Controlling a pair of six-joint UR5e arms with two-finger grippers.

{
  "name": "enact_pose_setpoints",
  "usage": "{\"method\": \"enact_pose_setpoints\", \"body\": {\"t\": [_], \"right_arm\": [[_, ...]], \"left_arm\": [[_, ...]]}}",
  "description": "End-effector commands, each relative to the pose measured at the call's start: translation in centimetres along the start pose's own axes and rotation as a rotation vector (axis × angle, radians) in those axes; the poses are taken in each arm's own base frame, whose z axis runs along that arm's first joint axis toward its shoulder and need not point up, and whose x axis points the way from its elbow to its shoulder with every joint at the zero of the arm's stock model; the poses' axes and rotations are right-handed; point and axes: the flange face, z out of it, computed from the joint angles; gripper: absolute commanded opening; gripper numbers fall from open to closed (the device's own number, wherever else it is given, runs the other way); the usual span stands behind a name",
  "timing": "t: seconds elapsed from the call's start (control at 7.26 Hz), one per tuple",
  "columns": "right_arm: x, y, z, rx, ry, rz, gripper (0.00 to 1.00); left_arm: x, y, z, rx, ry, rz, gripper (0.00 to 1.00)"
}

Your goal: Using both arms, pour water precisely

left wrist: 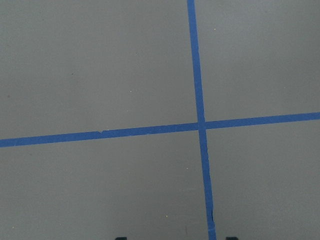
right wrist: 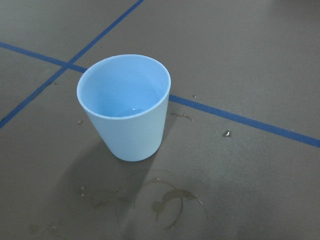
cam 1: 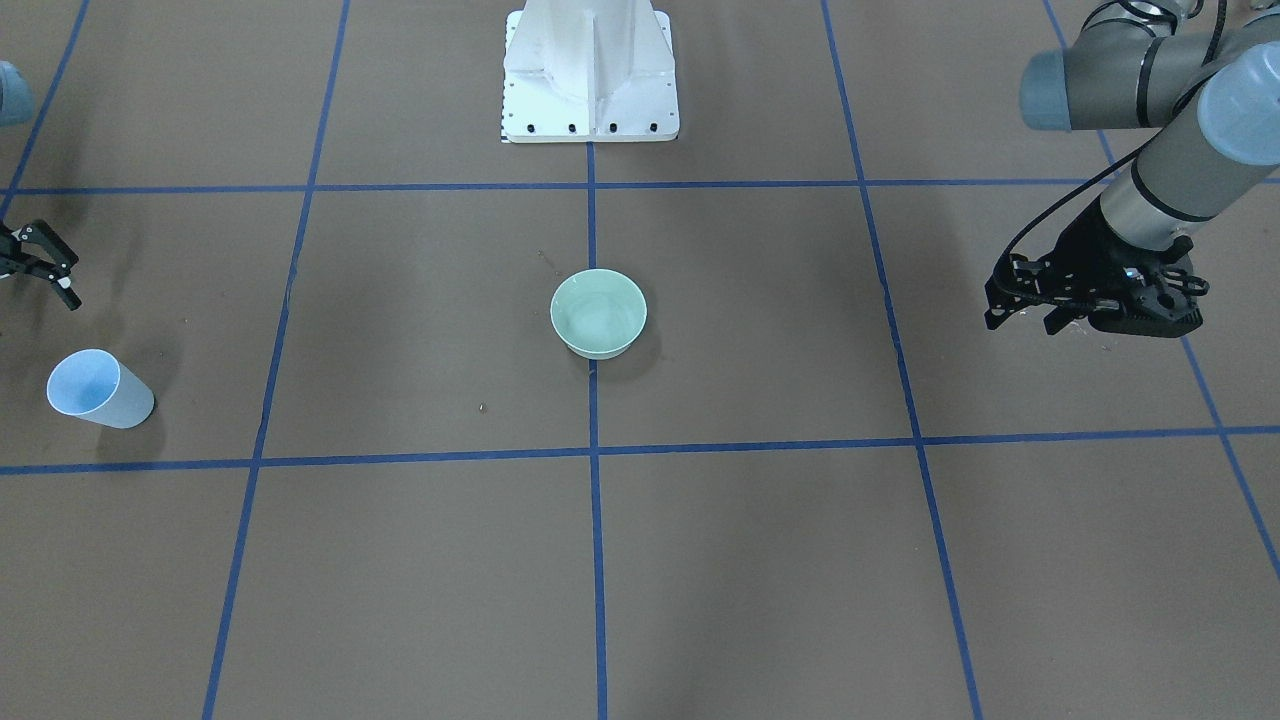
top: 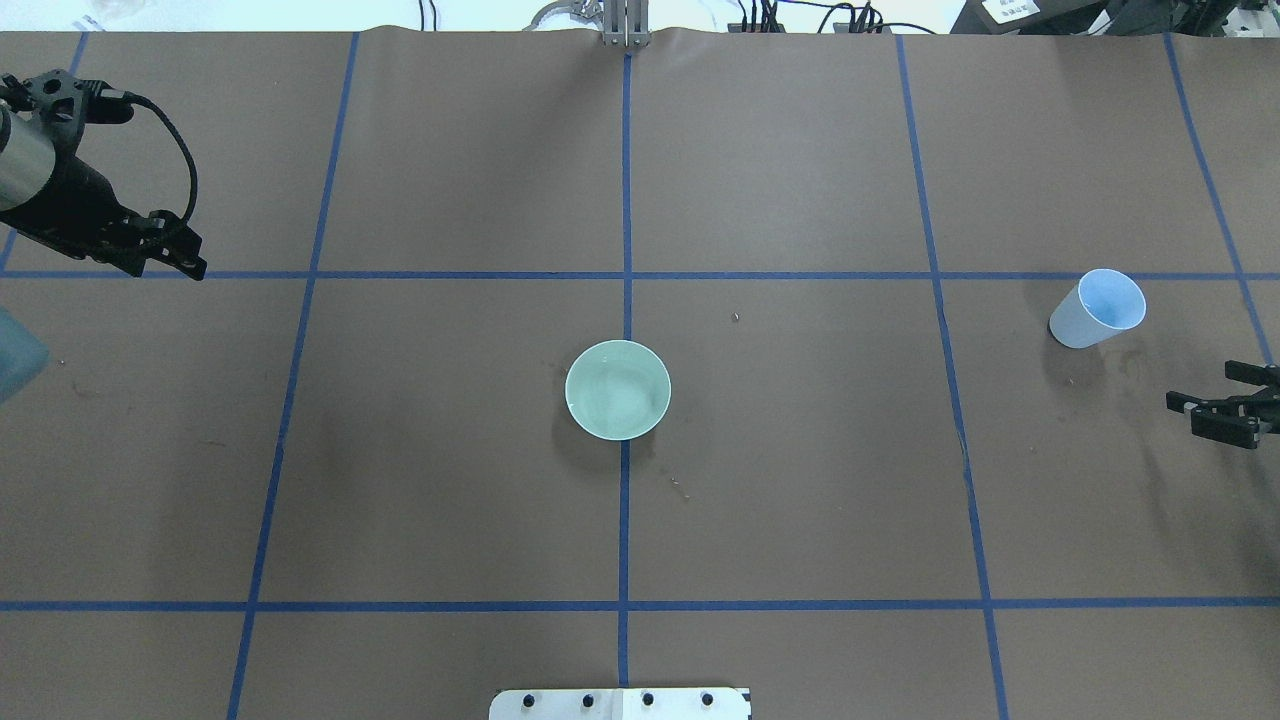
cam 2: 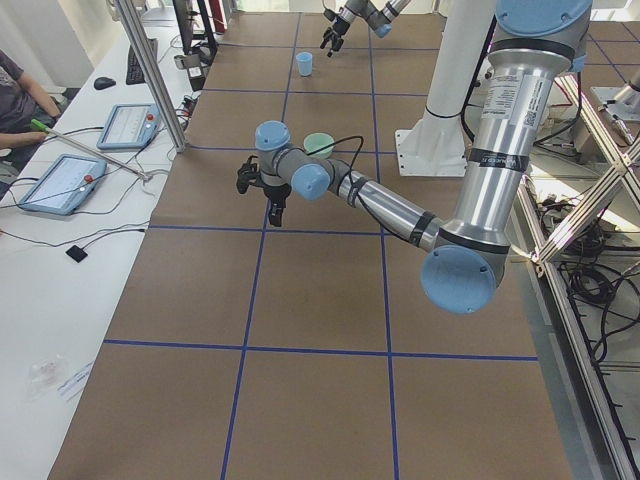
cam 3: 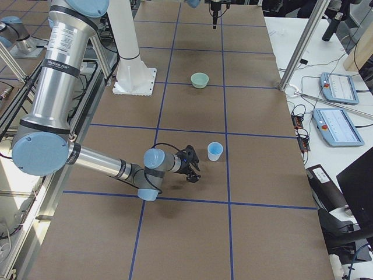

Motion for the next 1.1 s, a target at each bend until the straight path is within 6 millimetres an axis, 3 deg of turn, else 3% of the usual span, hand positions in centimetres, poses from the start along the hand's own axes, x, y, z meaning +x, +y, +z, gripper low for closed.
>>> {"method": "enact_pose_setpoints", "body": {"t": [0.0, 0.28, 0.41, 0.55, 0.69, 0.83, 0.96], "right_arm": [[4.4, -1.7, -2.0, -0.051, 0.023, 0.088, 0.99], [7.5, -5.0, -2.5, -0.092, 0.075, 0.035, 0.99], [9.1, -6.9, -2.5, -0.119, 0.108, 0.040, 0.99], [10.6, -9.6, -2.8, -0.166, 0.087, 0.063, 0.99], [12.4, -12.0, -3.3, -0.217, 0.079, 0.044, 0.99], [14.1, -14.5, -3.7, -0.257, 0.093, 0.000, 0.99], [15.3, -15.8, -3.9, -0.313, 0.103, -0.030, 0.99]], "left_arm": [[0.0, 0.0, 0.0, 0.000, -0.002, -0.002, 0.73], [1.9, -0.4, -0.1, 0.004, 0.016, -0.052, 0.76], [8.0, -0.2, 1.1, -0.018, 0.057, -0.091, 0.77], [16.9, 1.9, 3.9, -0.078, 0.099, -0.116, 0.77], [22.3, 2.4, 5.3, -0.077, 0.103, -0.150, 0.77], [25.3, 2.4, 6.5, -0.093, 0.108, -0.147, 0.77], [29.7, 1.4, 7.7, -0.112, 0.117, -0.127, 0.77]]}}
